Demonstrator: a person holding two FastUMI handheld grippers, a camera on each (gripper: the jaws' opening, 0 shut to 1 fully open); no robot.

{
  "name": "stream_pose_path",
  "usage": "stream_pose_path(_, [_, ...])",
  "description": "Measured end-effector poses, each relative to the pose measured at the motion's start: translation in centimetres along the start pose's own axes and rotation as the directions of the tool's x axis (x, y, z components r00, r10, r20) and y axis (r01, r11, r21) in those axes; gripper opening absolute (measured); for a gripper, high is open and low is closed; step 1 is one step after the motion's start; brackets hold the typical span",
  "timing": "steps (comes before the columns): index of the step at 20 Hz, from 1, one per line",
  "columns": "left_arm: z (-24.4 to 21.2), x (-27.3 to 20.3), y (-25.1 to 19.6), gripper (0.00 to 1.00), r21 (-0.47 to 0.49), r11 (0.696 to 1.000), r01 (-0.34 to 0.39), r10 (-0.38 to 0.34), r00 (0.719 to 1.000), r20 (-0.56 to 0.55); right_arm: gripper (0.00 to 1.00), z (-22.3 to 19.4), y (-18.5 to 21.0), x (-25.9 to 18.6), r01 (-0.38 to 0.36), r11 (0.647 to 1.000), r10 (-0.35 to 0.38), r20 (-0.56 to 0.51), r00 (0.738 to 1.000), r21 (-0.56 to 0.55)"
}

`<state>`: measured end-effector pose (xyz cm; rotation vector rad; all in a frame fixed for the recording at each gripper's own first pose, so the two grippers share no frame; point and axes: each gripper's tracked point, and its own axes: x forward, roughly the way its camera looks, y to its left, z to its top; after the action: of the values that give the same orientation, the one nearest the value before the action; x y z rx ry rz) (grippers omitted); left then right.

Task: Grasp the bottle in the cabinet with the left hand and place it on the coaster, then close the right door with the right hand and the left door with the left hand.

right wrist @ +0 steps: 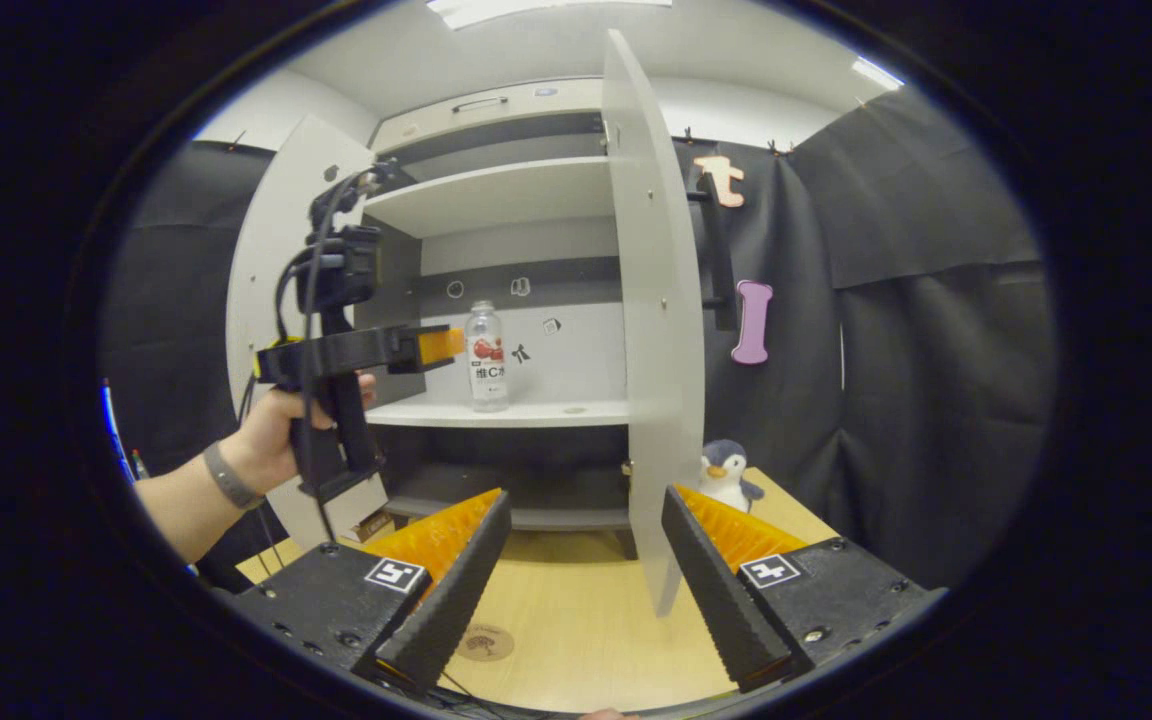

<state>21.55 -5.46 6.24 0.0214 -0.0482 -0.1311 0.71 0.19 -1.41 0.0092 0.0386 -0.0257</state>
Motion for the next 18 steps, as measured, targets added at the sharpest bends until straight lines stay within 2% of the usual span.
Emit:
stream_pose_path(1, [-0.1,1.6,-0.2,0.95,0.008,1.000,0.001,-0.001,1.000,0.001,0.99,0.1,-0.3,-0.1,0.010,1.000,-0.010,0.001,1.000,0.003])
stream_pose_path(8, [-3.7,9.6,1.4,0.96,0.014,0.997,-0.073,0.074,0.994,-0.083,0.99,0.2,-2.0,-0.9,0.043,0.998,-0.043,0.001,0.999,0.045])
stream_pose_path(11, [-4.1,11.4,2.1,0.96,0.028,0.995,-0.097,0.099,0.992,-0.080,0.99,0.0,-2.6,-1.0,0.056,0.998,-0.056,-0.010,0.998,0.042])
stream_pose_path(12, [-3.9,11.8,2.3,0.99,0.033,0.994,-0.100,0.102,0.992,-0.067,0.99,-0.1,-2.7,-1.0,0.061,0.997,-0.060,-0.013,0.998,0.042])
stream_pose_path(13, [-3.8,12.1,2.3,0.96,0.040,0.994,-0.099,0.102,0.993,-0.062,0.99,-0.1,-2.8,-1.1,0.062,0.997,-0.062,-0.016,0.998,0.043])
stream_pose_path(18, [-3.0,13.8,2.6,0.96,0.077,0.991,-0.110,0.113,0.993,-0.033,0.99,-0.5,-3.3,-1.0,0.068,0.996,-0.066,-0.032,0.997,0.058])
